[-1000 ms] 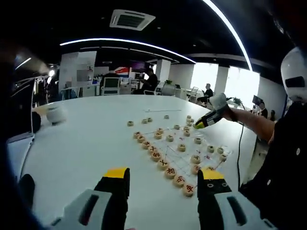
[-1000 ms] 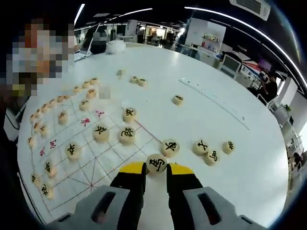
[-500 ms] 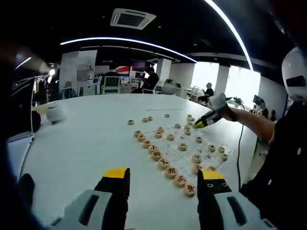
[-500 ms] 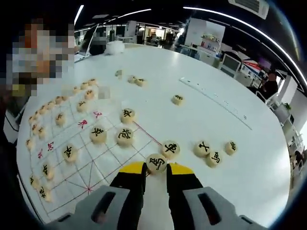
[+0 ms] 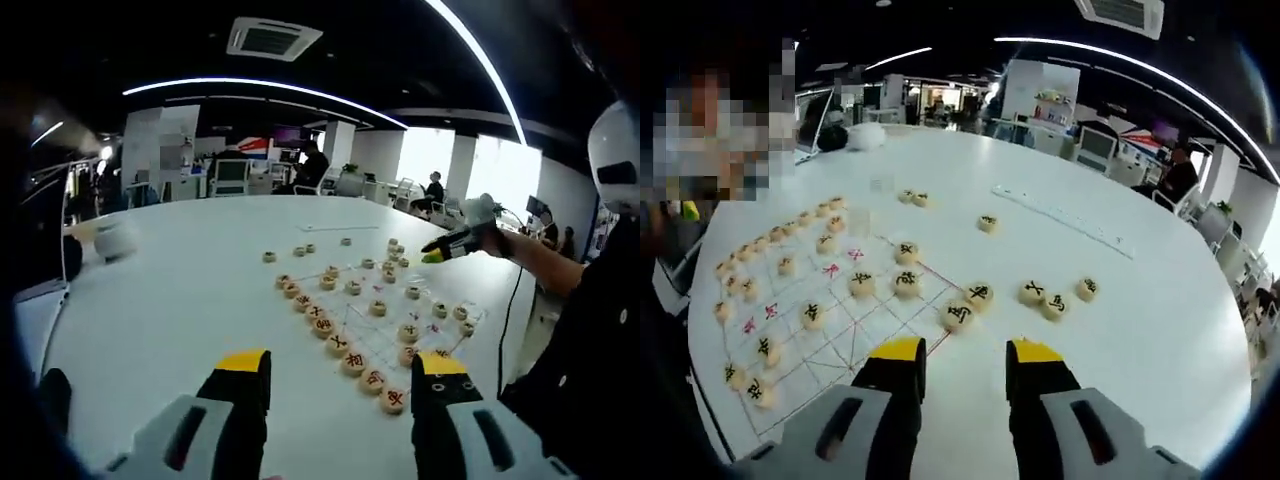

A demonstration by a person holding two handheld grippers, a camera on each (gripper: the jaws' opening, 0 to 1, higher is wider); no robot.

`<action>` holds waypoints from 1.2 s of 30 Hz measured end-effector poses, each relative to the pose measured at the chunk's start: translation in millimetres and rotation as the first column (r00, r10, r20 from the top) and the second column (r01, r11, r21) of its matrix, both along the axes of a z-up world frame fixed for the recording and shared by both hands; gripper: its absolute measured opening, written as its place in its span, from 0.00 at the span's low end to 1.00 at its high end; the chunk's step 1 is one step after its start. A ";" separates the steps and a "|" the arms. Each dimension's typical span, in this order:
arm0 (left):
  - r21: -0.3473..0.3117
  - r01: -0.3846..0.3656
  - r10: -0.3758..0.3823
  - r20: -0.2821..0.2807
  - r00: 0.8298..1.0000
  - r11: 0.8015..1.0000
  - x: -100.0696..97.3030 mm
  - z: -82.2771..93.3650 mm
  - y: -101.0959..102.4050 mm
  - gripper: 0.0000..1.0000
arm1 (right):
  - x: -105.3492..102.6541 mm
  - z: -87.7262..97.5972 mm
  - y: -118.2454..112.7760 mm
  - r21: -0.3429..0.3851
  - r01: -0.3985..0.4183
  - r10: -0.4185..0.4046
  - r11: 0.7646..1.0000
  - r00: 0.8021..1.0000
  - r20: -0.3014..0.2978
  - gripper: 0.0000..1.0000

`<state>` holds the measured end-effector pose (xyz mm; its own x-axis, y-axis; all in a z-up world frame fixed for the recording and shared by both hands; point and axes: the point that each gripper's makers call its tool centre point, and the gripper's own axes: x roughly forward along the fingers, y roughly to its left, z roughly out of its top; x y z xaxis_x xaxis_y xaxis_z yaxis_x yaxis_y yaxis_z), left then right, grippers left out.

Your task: Pick up the chess pieces one by one and place each piece onto its starting position on the chessboard, setting the pieces on their correct points until all the chess pieces are arranged in the starting layout

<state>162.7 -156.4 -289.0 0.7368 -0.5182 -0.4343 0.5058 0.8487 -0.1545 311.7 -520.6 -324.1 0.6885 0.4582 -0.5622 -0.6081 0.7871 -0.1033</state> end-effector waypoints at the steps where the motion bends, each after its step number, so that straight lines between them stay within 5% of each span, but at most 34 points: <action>1: 0.001 0.004 -0.004 0.001 1.000 1.000 1.0 0.3 -1.5 0.57 | -4.0 2.3 -2.8 0.012 0.009 -0.009 1.000 1.000 0.004 0.34; 10: 0.007 0.051 -0.051 0.009 0.999 0.999 6.7 3.6 -18.2 0.57 | -54.0 18.8 -35.2 0.124 0.115 -0.125 0.986 0.990 0.070 0.35; 18: 0.017 0.073 -0.074 0.014 0.997 0.997 9.7 8.0 -23.1 0.58 | -81.4 27.0 -30.5 0.229 0.158 -0.187 0.960 0.976 0.112 0.35; 28: 0.010 0.061 -0.061 0.018 0.998 0.998 5.5 7.0 -17.8 0.58 | -49.8 43.6 -24.3 0.182 0.089 -0.110 0.979 0.987 0.113 0.34; 36: 0.001 0.019 -0.019 0.015 1.000 1.000 0.5 3.7 -3.5 0.58 | 4.0 59.6 5.8 0.081 -0.055 0.047 0.995 0.994 0.096 0.34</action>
